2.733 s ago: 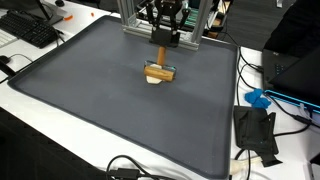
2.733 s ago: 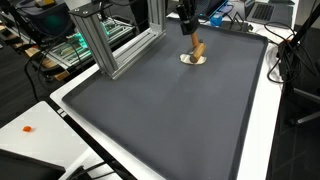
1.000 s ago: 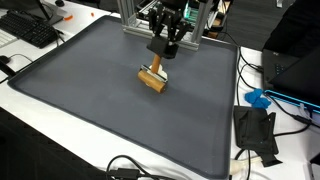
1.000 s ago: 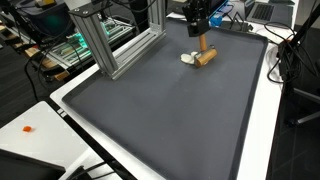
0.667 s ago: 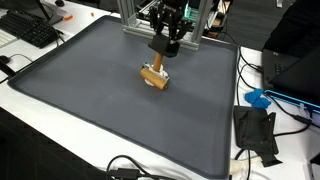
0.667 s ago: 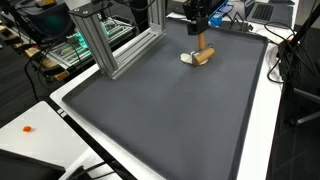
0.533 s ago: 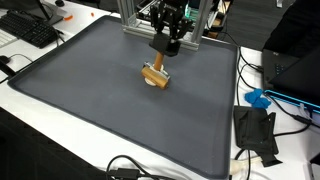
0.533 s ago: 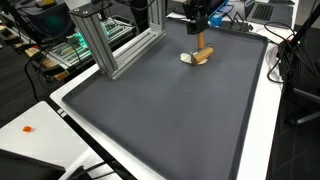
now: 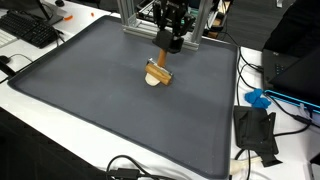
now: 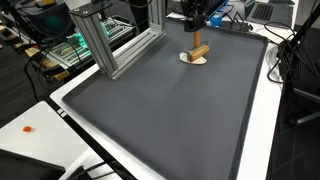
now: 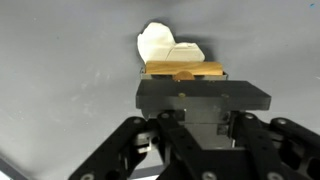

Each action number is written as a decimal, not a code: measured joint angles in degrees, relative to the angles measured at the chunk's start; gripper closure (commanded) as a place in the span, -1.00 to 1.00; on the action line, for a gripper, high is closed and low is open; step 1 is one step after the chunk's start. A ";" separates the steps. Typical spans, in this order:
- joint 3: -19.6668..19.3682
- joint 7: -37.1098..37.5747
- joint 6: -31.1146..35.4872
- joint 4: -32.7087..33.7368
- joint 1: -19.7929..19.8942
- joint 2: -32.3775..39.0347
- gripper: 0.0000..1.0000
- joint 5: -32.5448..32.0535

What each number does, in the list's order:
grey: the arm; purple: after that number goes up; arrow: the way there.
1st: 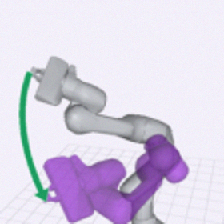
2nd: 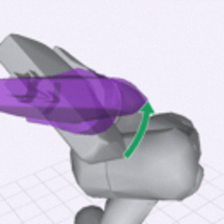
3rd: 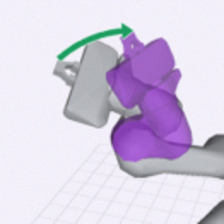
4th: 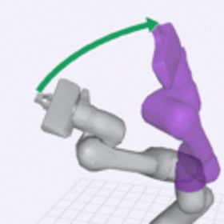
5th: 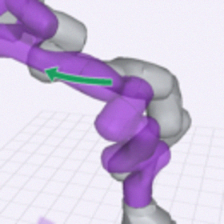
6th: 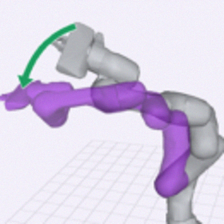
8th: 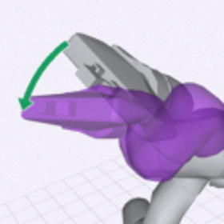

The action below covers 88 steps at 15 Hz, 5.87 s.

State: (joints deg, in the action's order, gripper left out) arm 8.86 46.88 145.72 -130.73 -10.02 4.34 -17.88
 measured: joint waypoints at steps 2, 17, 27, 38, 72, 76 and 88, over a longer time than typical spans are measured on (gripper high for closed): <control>0.03 -0.18 -0.47 -0.21 -0.14 -0.31 0.56 0.54; 0.73 -1.39 -5.17 -1.87 -1.11 -2.77 0.56 5.18; 0.89 -4.11 -7.81 -1.55 -1.10 -3.03 0.56 7.38; 0.89 5.32 -7.11 -1.40 -1.12 -2.63 0.56 3.95; -3.64 21.43 -2.43 -0.66 1.52 -0.87 0.56 1.74; -3.40 15.79 -3.42 -0.44 1.51 -1.06 0.56 3.67; -0.98 7.02 -10.24 -0.07 0.66 -2.35 0.56 10.36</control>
State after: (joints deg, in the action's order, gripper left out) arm 7.88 53.90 135.48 -130.79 -9.37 1.98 -7.52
